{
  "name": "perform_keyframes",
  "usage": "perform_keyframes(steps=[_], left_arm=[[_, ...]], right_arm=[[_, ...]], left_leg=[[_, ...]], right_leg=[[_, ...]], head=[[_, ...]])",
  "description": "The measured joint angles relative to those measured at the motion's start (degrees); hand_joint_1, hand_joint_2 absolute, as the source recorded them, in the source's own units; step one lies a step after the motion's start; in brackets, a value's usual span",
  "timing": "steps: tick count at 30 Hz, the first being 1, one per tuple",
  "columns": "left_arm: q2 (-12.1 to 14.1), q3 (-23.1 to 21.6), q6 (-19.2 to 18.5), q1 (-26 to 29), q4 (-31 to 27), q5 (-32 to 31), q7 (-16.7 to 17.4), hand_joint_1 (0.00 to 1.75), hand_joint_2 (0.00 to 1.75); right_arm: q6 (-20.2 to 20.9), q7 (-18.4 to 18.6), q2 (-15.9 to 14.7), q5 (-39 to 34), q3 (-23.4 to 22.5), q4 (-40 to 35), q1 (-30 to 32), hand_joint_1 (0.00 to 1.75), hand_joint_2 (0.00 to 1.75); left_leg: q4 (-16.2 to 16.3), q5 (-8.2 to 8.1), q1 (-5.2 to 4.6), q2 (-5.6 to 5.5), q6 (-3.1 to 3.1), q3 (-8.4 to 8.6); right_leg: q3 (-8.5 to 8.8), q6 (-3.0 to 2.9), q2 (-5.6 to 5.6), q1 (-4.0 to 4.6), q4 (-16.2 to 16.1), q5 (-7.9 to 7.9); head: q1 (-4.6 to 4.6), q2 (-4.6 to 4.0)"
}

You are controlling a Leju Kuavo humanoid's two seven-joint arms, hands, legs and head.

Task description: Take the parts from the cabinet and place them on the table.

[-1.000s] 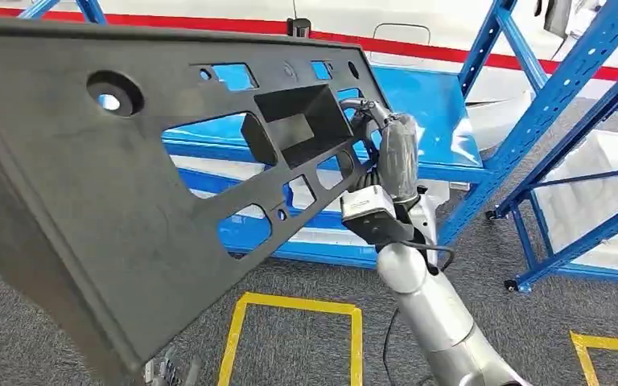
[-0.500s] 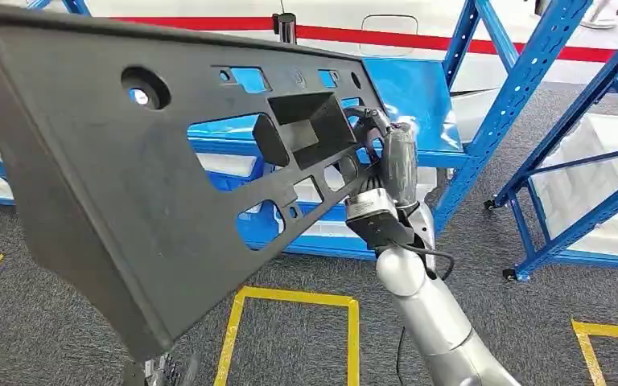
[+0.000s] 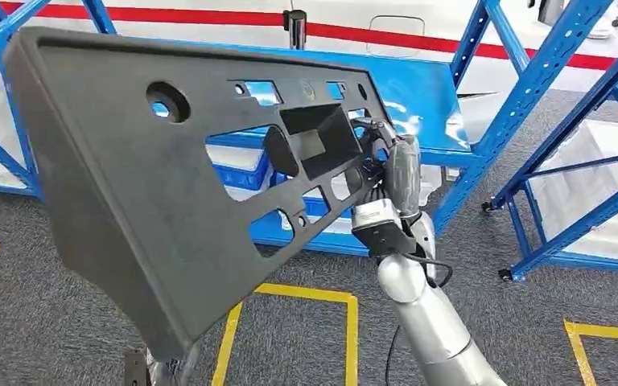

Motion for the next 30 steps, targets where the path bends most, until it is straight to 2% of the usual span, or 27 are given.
perform_keyframes(steps=[1, 2, 3, 5, 6, 7, 8, 10, 11, 12, 13, 14, 15, 16, 17, 18, 19, 20, 21, 22, 23, 24, 26, 27, 28, 29, 30], left_arm=[[0.09, 0.02, 0.37, 0.08, 0.02, 0.07, 0.00, 0.00, 1.75], [0.22, 0.02, 0.66, 0.15, 0.02, 0.06, 0.00, 0.00, 1.75], [0.28, 0.02, 1.02, 0.18, 0.02, 0.06, 0.00, 0.00, 1.75], [0.33, 0.04, 1.16, 0.09, 0.02, 0.06, 0.00, 0.00, 1.75], [0.33, 0.04, 1.14, 0.01, 0.02, 0.06, 0.00, 0.00, 1.75], [0.28, 0.04, 1.11, -0.09, 0.02, 0.06, 0.00, 0.00, 1.75], [0.20, 0.02, 1.09, -0.08, 0.02, 0.06, 0.00, 0.00, 1.75], [-0.02, 0.02, 1.07, 0.08, 0.04, 0.04, 0.02, 0.00, 1.75], [-0.11, 0.02, 1.07, 0.12, 0.07, 0.06, 0.04, 0.00, 1.75], [-0.17, 0.02, 1.07, 0.12, 0.11, 0.06, 0.07, 0.00, 1.75], [-0.20, 0.02, 1.07, 0.12, 0.11, 0.04, 0.07, 0.00, 1.75], [-0.24, 0.02, 1.07, 0.10, 0.15, -0.02, 0.13, 0.00, 1.75], [-0.22, 0.00, 1.07, 0.11, 0.22, -0.22, 0.39, 0.00, 1.75], [-0.20, -0.02, 1.11, 0.17, 0.35, -0.46, 0.68, 0.00, 1.75], [-0.20, -0.06, 1.11, 0.32, 0.52, -0.55, 0.96, 0.00, 1.75], [-0.20, -0.09, 1.11, 0.50, 0.59, -0.57, 1.03, 0.00, 1.75], [-0.22, -0.15, 1.11, 0.56, 0.70, -0.64, 1.07, 0.00, 1.75], [-0.20, -0.24, 1.11, 0.55, 0.79, -0.74, 1.09, 0.00, 1.75], [-0.20, -0.31, 1.11, 0.49, 0.79, -0.88, 1.09, 0.00, 1.75], [-0.11, -0.35, 1.11, 0.30, 0.79, -1.07, 1.07, 0.00, 1.75], [-0.15, -0.41, 1.11, 0.31, 0.79, -1.07, 0.92, 0.00, 1.75], [-0.13, -0.48, 1.13, 0.26, 0.81, -1.07, 0.87, 0.00, 1.75], [-0.13, -0.50, 1.40, 0.26, 0.81, -1.03, 0.70, 0.00, 1.75], [-0.22, -0.52, 1.48, 0.19, 0.83, -0.94, 0.57, 0.00, 1.75], [-0.37, -0.57, 1.53, 0.07, 0.83, -0.90, 0.48, 0.00, 1.75], [-0.44, -0.57, 1.64, -0.06, 0.83, -0.68, 0.31, 0.00, 1.75], [-0.61, -0.57, 1.70, 0.00, 0.83, -0.61, 0.24, 0.00, 1.75]], right_arm=[[0.00, -0.22, 0.00, -0.15, -0.13, 0.06, 0.46, 1.75, 1.75], [0.00, -0.35, 0.00, -0.42, -0.28, 0.07, 0.79, 1.75, 1.75], [0.11, -0.37, 0.00, -1.00, -0.33, 0.07, 0.91, 1.75, 1.75], [0.94, -0.35, 0.11, -2.29, -0.33, 0.02, 0.82, 1.75, 1.75], [1.20, -0.31, 0.24, -2.62, -0.33, -0.02, 0.73, 1.75, 1.75], [1.53, -0.11, 0.39, -2.75, -0.28, -0.04, 0.67, 1.75, 1.75], [1.62, 0.07, 0.46, -2.75, -0.31, -0.18, 0.72, 1.75, 1.75], [1.79, 0.22, 0.55, -2.71, -0.28, -0.24, 0.82, 1.75, 1.75], [1.81, 0.24, 0.63, -2.64, -0.28, -0.26, 0.80, 1.75, 1.75], [1.88, 0.24, 0.81, -2.64, -0.31, -0.31, 0.72, 1.75, 1.75], [1.99, 0.26, 1.03, -2.64, -0.31, -0.39, 0.72, 1.75, 1.75], [1.99, 0.28, 1.11, -2.62, -0.31, -0.44, 0.74, 1.75, 1.75], [1.99, 0.31, 1.14, -2.60, -0.31, -0.44, 0.75, 1.75, 1.75], [1.99, 0.35, 1.14, -2.56, -0.28, -0.46, 0.85, 1.75, 1.75], [1.99, 0.55, 1.14, -2.49, -0.28, -0.46, 1.01, 1.75, 1.75], [1.99, 0.66, 1.14, -2.47, -0.28, -0.46, 1.17, 1.75, 1.75], [1.97, 0.70, 1.09, -2.45, -0.28, -0.48, 1.33, 1.75, 1.75], [1.88, 0.72, 1.05, -2.45, -0.31, -0.55, 1.44, 1.75, 1.75], [1.77, 0.72, 1.01, -2.49, -0.31, -0.66, 1.48, 1.75, 1.75], [1.62, 0.72, 1.01, -2.75, -0.35, -0.85, 1.61, 1.75, 1.75], [1.55, 0.68, 0.92, -3.12, -0.46, -0.87, 1.57, 1.75, 1.75], [1.53, 0.61, 0.94, -3.43, -0.46, -0.87, 1.70, 1.75, 1.75], [1.53, 0.55, 0.94, -3.91, -0.50, -0.92, 2.04, 1.75, 1.75], [1.53, 0.50, 0.90, -4.09, -0.63, -0.92, 2.15, 1.75, 1.75], [1.53, 0.44, 0.92, -4.24, -0.81, -0.96, 2.33, 1.75, 1.75], [1.53, 0.39, 0.92, -4.33, -0.87, -0.98, 2.42, 1.75, 1.75], [1.55, 0.35, 0.92, -4.41, -0.96, -0.98, 2.64, 1.75, 1.75]], left_leg=[[0.04, 0.30, 0.00, 0.00, -0.08, -0.45], [0.06, 0.57, 0.02, -0.01, -0.16, -0.78], [0.11, 0.81, 0.05, -0.05, -0.36, -1.08], [0.54, 1.12, 0.19, -0.11, -0.78, -1.62], [1.02, 1.21, 0.12, -0.14, -1.02, -1.94], [1.44, 1.28, -0.23, -0.18, -1.44, -2.46], [1.44, 1.58, -0.26, -0.16, -1.84, -2.69], [1.29, 2.27, -0.06, -0.18, -2.53, -2.86], [1.39, 2.39, 0.03, -0.25, -2.84, -3.15], [2.21, 0.74, 0.31, -0.27, -3.20, -3.62], [5.12, -2.35, 0.36, -0.21, -3.44, -4.58], [9.74, -5.45, 0.40, -0.27, -3.67, -6.16], [14.68, -8.04, 0.40, -0.26, -3.84, -7.84], [18.65, -9.81, 0.39, -0.26, -3.89, -9.04], [20.20, -10.29, 0.39, -0.26, -3.83, -9.01], [18.77, -9.67, 0.38, -0.25, -3.60, -7.47], [14.48, -8.15, 0.35, -0.26, -3.19, -4.29], [8.72, -6.35, 0.25, -0.29, -2.69, -0.32], [4.68, -5.37, 0.10, -0.46, -2.19, 2.57], [0.90, -6.30, -0.24, -0.56, -1.49, 4.90], [1.00, -5.19, -0.63, -0.50, -1.28, 4.69], [1.08, -5.09, -0.96, -0.53, -1.05, 4.54], [0.64, -4.02, -1.14, -0.47, -0.11, 4.14], [-0.59, -2.67, -0.23, 0.02, 0.19, 4.09], [-0.87, -1.92, -0.41, 0.07, 0.53, 3.44], [-0.83, -1.24, -0.41, 0.15, 0.78, 2.61], [-0.82, -0.62, -0.43, 0.18, 0.73, 1.66]], right_leg=[[-1.48, 0.27, 0.00, -0.16, 3.85, -1.26], [-1.38, 0.75, -0.01, -0.34, 4.35, -1.22], [0.22, 1.40, -0.02, -0.60, 1.91, -0.18], [6.02, 2.80, -0.08, -1.20, -8.27, 3.38], [8.73, 3.19, -0.18, -1.65, -13.33, 4.54], [8.92, 2.73, 0.17, -0.96, -13.85, 4.61], [8.45, 2.24, 0.28, -1.13, -13.75, 4.91], [7.96, 1.61, 0.32, -0.80, -13.23, 5.32], [7.76, 0.97, 0.28, -1.26, -13.41, 5.74], [7.55, 0.40, 0.19, -1.51, -13.41, 6.18], [7.08, -0.31, 0.13, -1.43, -13.40, 6.62], [6.57, -0.73, 0.04, -1.27, -13.39, 7.00], [5.99, -0.86, 0.01, -1.05, -13.35, 7.44], [5.40, -0.96, 0.00, -0.87, -13.31, 7.87], [4.85, -0.94, 0.01, -0.69, -13.30, 8.24], [4.31, -0.96, 0.02, -0.54, -13.30, 8.67], [3.85, -0.90, 0.08, -0.40, -13.30, 9.09], [3.51, -0.81, 0.17, -0.25, -13.31, 9.49], [3.42, -0.65, 0.21, -0.22, -13.31, 9.67], [3.32, -0.42, 0.13, -0.27, -13.34, 10.04], [3.29, -0.05, 0.00, 0.04, -13.35, 10.27], [3.20, 0.40, -0.05, -0.27, -13.35, 10.58], [3.14, 1.40, -0.06, -0.33, -14.03, 11.65], [2.66, 1.42, -0.09, -0.12, -13.43, 11.22], [1.27, 1.04, 0.02, -0.08, -12.14, 9.02], [0.22, 0.49, 0.02, -0.14, -8.97, 6.06], [-1.12, 0.23, 0.01, -0.29, -4.26, 3.04]], head=[[0.04, 0.00], [0.02, 0.00], [0.02, 0.00], [0.02, 0.00], [0.04, 0.00], [0.00, 0.00], [-0.07, 0.00], [-0.02, 0.00], [-0.07, 0.00], [-0.09, 0.00], [-0.13, 0.00], [-0.24, 0.00], [-0.20, 0.00], [-0.22, 0.00], [-0.22, 0.00], [-0.22, 0.00], [-0.22, 0.00], [-0.22, 0.00], [-0.22, 0.00], [-0.20, 0.00], [-0.06, 0.00], [-0.40, 0.00], [-0.35, 0.00], [-0.28, 0.00], [-0.35, 0.00], [-0.09, 0.00], [-0.06, 0.00]])
